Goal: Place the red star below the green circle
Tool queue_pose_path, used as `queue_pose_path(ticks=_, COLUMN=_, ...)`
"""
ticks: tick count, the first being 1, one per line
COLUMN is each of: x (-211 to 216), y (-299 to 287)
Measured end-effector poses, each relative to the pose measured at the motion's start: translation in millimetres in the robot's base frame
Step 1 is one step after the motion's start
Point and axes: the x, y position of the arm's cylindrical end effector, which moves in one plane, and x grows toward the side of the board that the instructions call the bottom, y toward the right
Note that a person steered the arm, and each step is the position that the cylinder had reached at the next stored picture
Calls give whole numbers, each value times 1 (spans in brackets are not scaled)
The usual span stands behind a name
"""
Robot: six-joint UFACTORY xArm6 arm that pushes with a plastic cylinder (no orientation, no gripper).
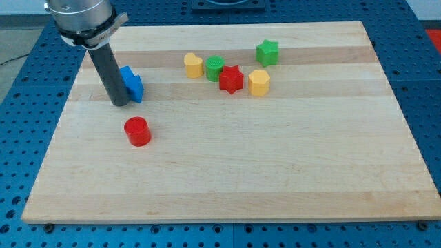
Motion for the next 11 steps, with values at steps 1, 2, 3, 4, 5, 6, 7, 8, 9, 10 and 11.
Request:
queue_pose_path(ticks=1, x=14, y=0)
queue_pose_path(ticks=2, x=34, y=40)
queue_pose_path(ticks=3, x=30, y=98)
queue_pose_path(ticks=4, x=29, y=162)
queue_pose_path(ticks=5, x=15, y=206)
queue_pose_path(ticks=6, x=-4, y=211)
queue_pose_path(ticks=7, x=-18, y=235)
queue_pose_path(ticks=8, x=-36, y=246)
queue_pose_path(ticks=9, x=-55, y=238)
queue_pose_path(ticks=10, x=-66, y=231)
queue_pose_path(ticks=11, x=-62, y=216)
